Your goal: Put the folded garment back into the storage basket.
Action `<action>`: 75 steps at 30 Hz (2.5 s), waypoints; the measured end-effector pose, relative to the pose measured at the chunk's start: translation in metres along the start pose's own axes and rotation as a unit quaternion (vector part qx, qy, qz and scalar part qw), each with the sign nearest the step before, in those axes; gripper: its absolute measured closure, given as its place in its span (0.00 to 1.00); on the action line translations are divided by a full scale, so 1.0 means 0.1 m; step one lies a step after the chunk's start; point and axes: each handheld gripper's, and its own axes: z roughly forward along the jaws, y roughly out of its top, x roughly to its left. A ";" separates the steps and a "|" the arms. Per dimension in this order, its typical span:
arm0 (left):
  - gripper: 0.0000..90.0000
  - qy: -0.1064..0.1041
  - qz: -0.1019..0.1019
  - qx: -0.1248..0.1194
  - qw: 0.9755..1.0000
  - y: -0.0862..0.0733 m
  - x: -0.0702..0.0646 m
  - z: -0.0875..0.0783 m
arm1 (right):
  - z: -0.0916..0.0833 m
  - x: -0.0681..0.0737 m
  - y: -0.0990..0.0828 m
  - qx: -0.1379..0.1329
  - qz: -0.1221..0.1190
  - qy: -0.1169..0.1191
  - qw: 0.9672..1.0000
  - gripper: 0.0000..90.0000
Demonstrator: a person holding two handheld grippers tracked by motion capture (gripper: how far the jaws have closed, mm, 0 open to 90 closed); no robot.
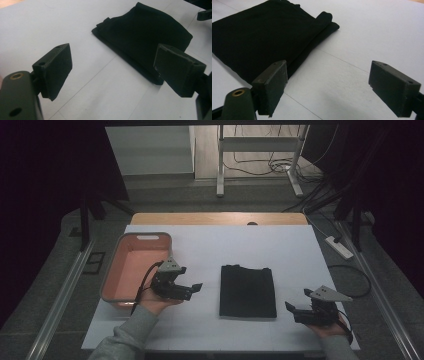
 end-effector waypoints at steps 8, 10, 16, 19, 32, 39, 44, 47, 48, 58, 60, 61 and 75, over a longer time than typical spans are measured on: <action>0.17 -0.006 0.006 0.005 1.000 0.05 -0.01 0.08 | 0.01 0.00 -0.01 0.003 0.002 -0.002 1.000 0.18; 0.17 -0.008 0.006 0.005 1.000 0.07 -0.01 0.09 | 0.02 0.00 -0.01 0.004 0.001 -0.003 1.000 0.18; 0.17 -0.006 0.004 0.006 1.000 0.13 0.02 0.17 | 0.02 -0.01 -0.02 0.005 0.002 0.000 1.000 0.18; 0.17 -0.010 0.008 0.008 1.000 0.16 0.01 0.22 | 0.04 -0.02 -0.02 0.005 0.003 0.000 1.000 0.18; 0.17 -0.017 0.014 0.021 1.000 0.25 -0.04 0.40 | 0.04 -0.01 -0.03 0.008 0.003 -0.003 1.000 0.18; 0.17 -0.016 0.013 0.032 0.999 0.27 -0.03 0.51 | 0.04 -0.02 -0.03 0.009 0.003 -0.003 1.000 0.18; 0.17 -0.018 0.014 0.041 0.999 0.28 -0.03 0.58 | 0.04 -0.01 -0.03 0.009 0.002 -0.002 1.000 0.18; 0.17 -0.017 0.013 0.044 0.999 0.28 -0.03 0.62 | 0.05 -0.01 -0.03 0.011 0.001 -0.002 1.000 0.18; 0.17 -0.017 0.013 0.044 0.999 0.28 -0.03 0.62 | 0.05 -0.01 -0.03 0.011 0.001 -0.002 1.000 0.18; 0.17 -0.020 0.019 0.057 0.998 0.32 -0.05 0.76 | 0.05 -0.01 -0.03 0.011 0.002 -0.002 1.000 0.18; 0.17 -0.021 0.019 0.058 0.998 0.33 -0.05 0.77 | 0.05 -0.01 -0.03 0.011 0.003 -0.002 1.000 0.18; 0.17 -0.021 0.019 0.058 0.998 0.34 -0.05 0.78 | 0.05 -0.02 -0.03 0.011 0.003 -0.002 1.000 0.18; 0.17 -0.025 0.016 0.066 0.997 0.40 -0.05 0.90 | 0.05 -0.02 -0.03 0.011 0.003 -0.001 1.000 0.18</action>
